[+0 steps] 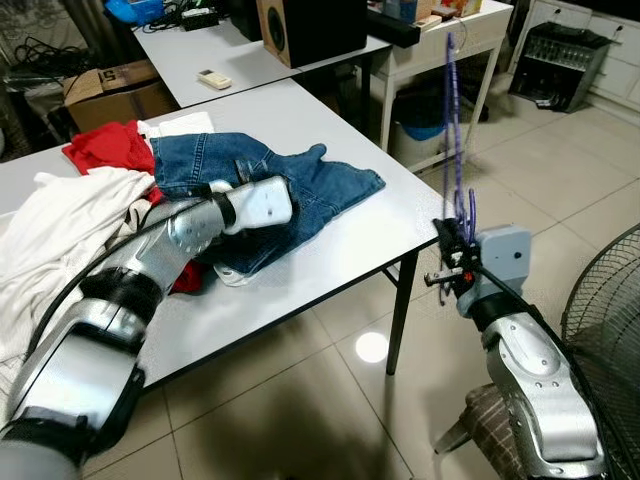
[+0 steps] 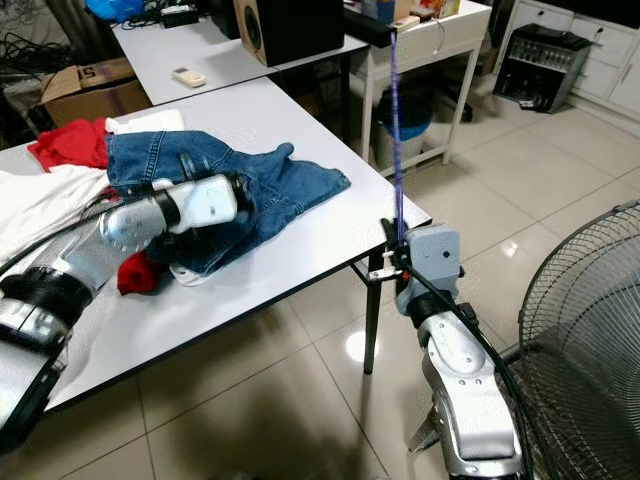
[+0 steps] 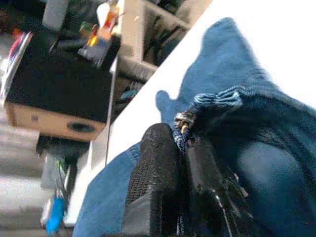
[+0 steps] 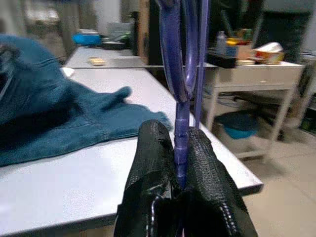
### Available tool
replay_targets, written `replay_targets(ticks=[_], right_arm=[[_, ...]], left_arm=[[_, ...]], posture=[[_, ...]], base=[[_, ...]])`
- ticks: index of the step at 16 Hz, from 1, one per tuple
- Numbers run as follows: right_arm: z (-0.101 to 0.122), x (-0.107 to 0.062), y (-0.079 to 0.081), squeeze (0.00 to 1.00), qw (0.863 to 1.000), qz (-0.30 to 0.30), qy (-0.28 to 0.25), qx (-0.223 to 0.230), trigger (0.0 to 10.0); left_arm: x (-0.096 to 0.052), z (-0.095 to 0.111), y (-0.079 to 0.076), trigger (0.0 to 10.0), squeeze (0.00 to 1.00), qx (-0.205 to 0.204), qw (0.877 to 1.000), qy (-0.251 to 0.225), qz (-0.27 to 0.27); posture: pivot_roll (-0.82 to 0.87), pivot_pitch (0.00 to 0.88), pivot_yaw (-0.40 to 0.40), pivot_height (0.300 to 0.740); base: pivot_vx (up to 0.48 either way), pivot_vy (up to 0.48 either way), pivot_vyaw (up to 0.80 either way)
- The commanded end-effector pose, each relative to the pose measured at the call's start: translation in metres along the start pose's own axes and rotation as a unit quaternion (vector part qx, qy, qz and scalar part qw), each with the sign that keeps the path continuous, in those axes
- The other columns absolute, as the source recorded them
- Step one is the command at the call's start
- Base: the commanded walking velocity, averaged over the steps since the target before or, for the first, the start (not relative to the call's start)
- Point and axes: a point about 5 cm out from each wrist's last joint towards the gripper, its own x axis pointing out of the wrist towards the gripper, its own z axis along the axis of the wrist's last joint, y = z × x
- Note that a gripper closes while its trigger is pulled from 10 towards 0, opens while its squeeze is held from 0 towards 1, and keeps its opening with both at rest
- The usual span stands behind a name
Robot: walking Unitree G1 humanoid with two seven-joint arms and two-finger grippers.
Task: Hang hanger
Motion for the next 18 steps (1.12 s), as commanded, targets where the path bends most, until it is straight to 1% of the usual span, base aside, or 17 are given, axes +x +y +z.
replay_targets(ticks=[1, 2, 3, 5, 6, 7, 8, 10, 11, 12, 13, 14, 15, 17, 18], right_arm=[[0.007, -0.004, 0.006, 0.0, 0.999, 0.047, -0.009, 0.009, 10.0], [0.009, -0.008, 0.01, 0.0, 0.997, 0.08, -0.006, 0.006, 10.0], [0.016, -0.019, 0.015, 0.0, 0.989, 0.148, 0.004, 0.027, 10.0], [0.024, -0.033, 0.016, 0.0, 0.975, 0.218, 0.012, 0.033, 10.0], [0.025, -0.042, 0.016, 0.0, 0.966, 0.254, 0.027, 0.035, 10.0], [0.025, -0.048, 0.017, 0.0, 0.959, 0.278, 0.04, 0.039, 10.0], [0.025, -0.05, 0.017, 0.0, 0.956, 0.287, 0.045, 0.043, 10.0], [0.021, -0.061, 0.021, 0.0, 0.939, 0.328, 0.08, 0.065, 10.0], [0.018, -0.066, 0.024, 0.0, 0.931, 0.344, 0.101, 0.072, 10.0], [0.016, -0.068, 0.026, 0.0, 0.926, 0.352, 0.115, 0.074, 10.0], [0.014, -0.068, 0.027, 0.0, 0.924, 0.355, 0.121, 0.075, 10.0], [0.012, -0.067, 0.029, 0.0, 0.921, 0.358, 0.134, 0.079, 10.0], [0.001, -0.062, 0.033, 0.0, 0.914, 0.358, 0.173, 0.077, 10.0], [-0.007, -0.058, 0.035, 0.0, 0.912, 0.352, 0.2, 0.072, 10.0], [-0.011, -0.052, 0.036, 0.0, 0.911, 0.345, 0.214, 0.068, 10.0]], left_arm=[[0.0, -0.002, 0.017, 0.0, 0.0, -0.048, 0.998, 0.011, 0.034], [0.001, -0.001, 0.023, 0.0, 0.0, -0.071, 0.996, 0.012, 0.048], [0.002, 0.004, 0.045, 0.0, 0.0, -0.133, 0.987, 0.007, 0.09], [0.003, 0.013, 0.069, 0.0, 0.0, -0.18, 0.975, -0.007, 0.126], [0.004, 0.02, 0.078, 0.0, 0.0, -0.193, 0.972, -0.017, 0.13], [0.006, 0.024, 0.081, 0.0, 0.0, -0.199, 0.972, -0.025, 0.124], [0.007, 0.026, 0.082, 0.0, 0.0, -0.203, 0.972, -0.028, 0.12], [0.01, 0.032, 0.083, 0.0, 0.0, -0.191, 0.976, -0.035, 0.095], [0.01, 0.034, 0.084, 0.0, 0.0, -0.196, 0.976, -0.037, 0.092], [0.01, 0.035, 0.086, 0.0, 0.0, -0.196, 0.975, -0.04, 0.092], [0.01, 0.037, 0.087, 0.0, 0.0, -0.201, 0.974, -0.047, 0.09], [0.01, 0.043, 0.089, 0.0, 0.0, -0.21, 0.972, -0.064, 0.079], [0.011, 0.054, 0.092, 0.0, 0.0, -0.193, 0.976, -0.087, 0.05], [0.009, 0.059, 0.097, 0.0, 0.0, -0.183, 0.977, -0.098, 0.048], [0.008, 0.065, 0.1, 0.0, 0.0, -0.174, 0.978, -0.113, 0.034]], posture=[[-0.08, 0.0, 0.147, 0.74], [-0.08, 0.0, 0.148, 0.74], [-0.08, 0.0, 0.148, 0.74], [-0.08, 0.0, 0.147, 0.74], [-0.08, 0.0, 0.146, 0.74], [-0.09, 0.0, 0.146, 0.74], [-0.09, 0.0, 0.146, 0.74], [-0.09, 0.0, 0.143, 0.74], [-0.09, 0.0, 0.141, 0.74], [-0.09, 0.0, 0.139, 0.74], [-0.1, 0.0, 0.136, 0.74], [-0.1, 0.0, 0.135, 0.74], [-0.09, 0.0, 0.126, 0.74], [-0.09, 0.0, 0.12, 0.74], [-0.09, 0.0, 0.111, 0.74]], base=[[0.0, 0.0, 0.0], [0.0, 0.0, 0.0], [0.0, 0.0, 0.0], [0.0, 0.0, 0.0], [0.0, 0.0, 0.0], [0.0, 0.0, 0.0], [0.0, 0.0, 0.0], [0.0, 0.0, 0.0], [0.0, 0.0, 0.0], [0.0, 0.0, 0.0], [0.0, 0.0, 0.0], [0.0, 0.0, 0.0], [0.0, 0.0, 0.0], [0.0, 0.0, 0.0], [0.0, 0.0, 0.0]])
